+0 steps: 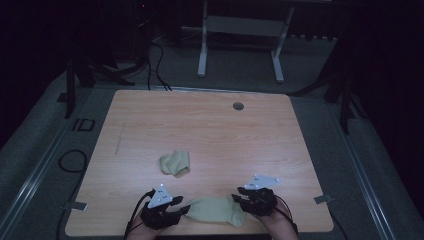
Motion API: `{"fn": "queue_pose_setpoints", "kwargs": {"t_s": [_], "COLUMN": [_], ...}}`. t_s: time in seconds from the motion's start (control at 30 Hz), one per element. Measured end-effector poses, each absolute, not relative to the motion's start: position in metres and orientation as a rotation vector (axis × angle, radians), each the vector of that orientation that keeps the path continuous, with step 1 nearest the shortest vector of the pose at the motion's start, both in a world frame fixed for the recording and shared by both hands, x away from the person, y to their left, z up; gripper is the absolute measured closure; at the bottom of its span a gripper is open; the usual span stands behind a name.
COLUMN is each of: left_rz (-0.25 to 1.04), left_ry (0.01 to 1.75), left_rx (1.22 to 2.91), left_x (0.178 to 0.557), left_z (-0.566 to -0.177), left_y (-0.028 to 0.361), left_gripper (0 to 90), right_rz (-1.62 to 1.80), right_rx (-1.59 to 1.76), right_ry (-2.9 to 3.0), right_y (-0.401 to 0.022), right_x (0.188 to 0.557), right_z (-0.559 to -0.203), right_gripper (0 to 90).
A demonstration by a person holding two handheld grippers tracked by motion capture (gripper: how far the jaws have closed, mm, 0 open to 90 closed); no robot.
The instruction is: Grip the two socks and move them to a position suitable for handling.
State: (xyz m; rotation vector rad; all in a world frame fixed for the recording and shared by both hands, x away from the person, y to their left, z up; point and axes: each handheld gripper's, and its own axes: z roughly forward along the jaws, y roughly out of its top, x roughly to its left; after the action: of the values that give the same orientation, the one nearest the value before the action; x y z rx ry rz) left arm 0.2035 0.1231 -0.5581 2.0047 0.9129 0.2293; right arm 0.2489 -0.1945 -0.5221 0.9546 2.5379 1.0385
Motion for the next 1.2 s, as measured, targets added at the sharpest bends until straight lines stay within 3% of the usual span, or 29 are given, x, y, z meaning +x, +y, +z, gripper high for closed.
{"fn": "queue_pose_setpoints", "kwargs": {"t_s": [0.33, 0.5, 0.97, 1.07, 1.2], "left_rz": [0.247, 0.230, 0.229, 0.229, 0.275], "left_ry": [0.885, 0.867, 0.920, 0.949, 0.967], "left_rx": [2.001, 1.996, 1.979, 1.970, 1.972], "left_x": [0.206, 0.207, 0.205, 0.205, 0.201], "left_z": [-0.561, -0.558, -0.566, -0.566, -0.563], "left_y": [0.118, 0.115, 0.132, 0.139, 0.143], "left_gripper": [56.6, 69.0, 66.9, 66.8, 57.6], "right_rz": [1.079, 1.067, 1.051, 1.034, 1.026], "right_rx": [0.856, 0.854, 0.777, 0.752, 0.731], "right_ry": [2.565, 2.581, 2.628, 2.659, 2.676], "right_y": [-0.160, -0.160, -0.109, -0.078, -0.060], "right_x": [0.252, 0.252, 0.290, 0.305, 0.312], "right_z": [-0.520, -0.524, -0.513, -0.509, -0.509], "right_gripper": [62.6, 79.4, 70.3, 66.8, 63.1]}}
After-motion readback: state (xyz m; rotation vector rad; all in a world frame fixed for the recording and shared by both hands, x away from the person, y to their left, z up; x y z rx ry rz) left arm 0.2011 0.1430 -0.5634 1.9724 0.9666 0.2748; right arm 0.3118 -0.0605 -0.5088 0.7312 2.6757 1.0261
